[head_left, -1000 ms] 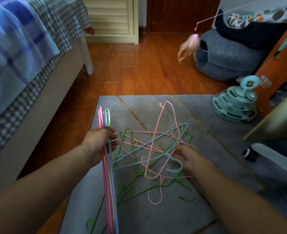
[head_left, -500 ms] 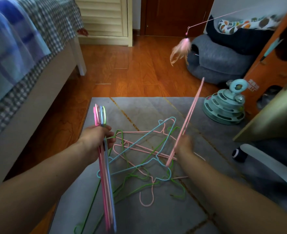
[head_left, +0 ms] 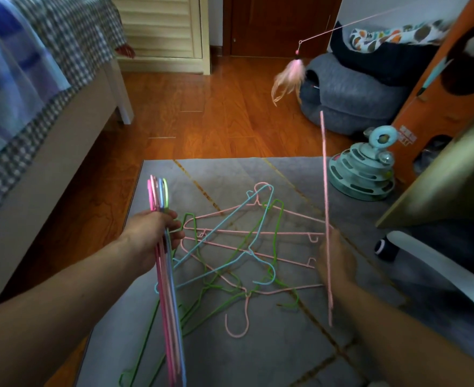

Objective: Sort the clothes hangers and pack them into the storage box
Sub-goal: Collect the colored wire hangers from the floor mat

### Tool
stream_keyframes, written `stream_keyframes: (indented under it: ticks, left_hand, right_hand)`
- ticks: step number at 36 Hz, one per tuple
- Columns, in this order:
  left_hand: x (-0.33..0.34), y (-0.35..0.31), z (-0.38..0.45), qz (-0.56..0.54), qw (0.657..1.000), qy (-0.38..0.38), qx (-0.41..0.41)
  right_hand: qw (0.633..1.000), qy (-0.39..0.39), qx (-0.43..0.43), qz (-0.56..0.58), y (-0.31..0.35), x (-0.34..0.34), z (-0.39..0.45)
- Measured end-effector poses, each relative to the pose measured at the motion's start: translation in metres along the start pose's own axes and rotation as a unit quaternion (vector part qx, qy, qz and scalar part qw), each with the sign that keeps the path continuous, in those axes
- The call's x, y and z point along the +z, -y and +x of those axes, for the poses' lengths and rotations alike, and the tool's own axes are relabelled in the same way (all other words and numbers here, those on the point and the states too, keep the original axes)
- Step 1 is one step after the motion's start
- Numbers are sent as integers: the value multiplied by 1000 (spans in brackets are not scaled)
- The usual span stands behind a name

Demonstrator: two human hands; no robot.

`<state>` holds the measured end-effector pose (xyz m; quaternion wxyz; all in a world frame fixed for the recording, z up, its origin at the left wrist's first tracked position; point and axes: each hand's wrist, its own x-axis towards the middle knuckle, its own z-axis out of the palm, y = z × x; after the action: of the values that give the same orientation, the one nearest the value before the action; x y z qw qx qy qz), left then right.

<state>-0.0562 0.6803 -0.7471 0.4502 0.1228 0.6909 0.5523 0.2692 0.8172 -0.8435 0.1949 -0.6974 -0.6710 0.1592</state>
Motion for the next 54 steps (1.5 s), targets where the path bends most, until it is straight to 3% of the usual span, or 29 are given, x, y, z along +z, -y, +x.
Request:
stream_keyframes:
  ticks: [7,11,16,21,25,28,33,39,46,51,54]
  left_hand:
    - [3,1,4,-7,1000,-2,2]
    - [0,-1,2,-26,1000,7,3]
    - [-11,-4,4,-41,999,-1,-2]
    - [-20,-6,7,-45,999,-13,-9]
    - [-24,-8,10,-48,999,-24,-5]
    - [-24,-9,11,-56,998,-29,0]
    - [-20,-11,6,-71,997,-19,24]
    - [-13,-15,-4,-111,988,62,83]
    - [-5,-23,-7,-145,974,145,95]
    - [-13,-22,-8,-110,981,147,67]
    - [-23,-23,-7,-81,990,101,55]
  right_hand:
    - [996,-29,-70,-47,26,-3,12]
    - [991,-45,-124,-11,31,1,3]
    - [990,-25,-127,60,40,-1,5]
    - [975,-59,-201,72,58,-10,19]
    - [972,-66,-209,80,82,-21,23]
    - [966,-17,-221,134,111,-24,22]
    - [917,155,-209,303,162,-19,0]
    - [885,220,-208,354,203,-6,-40]
    - [902,161,-228,329,219,3,-71]
    - [971,30,-207,118,206,-15,-40]
    - [983,-23,-185,5,193,-33,-6]
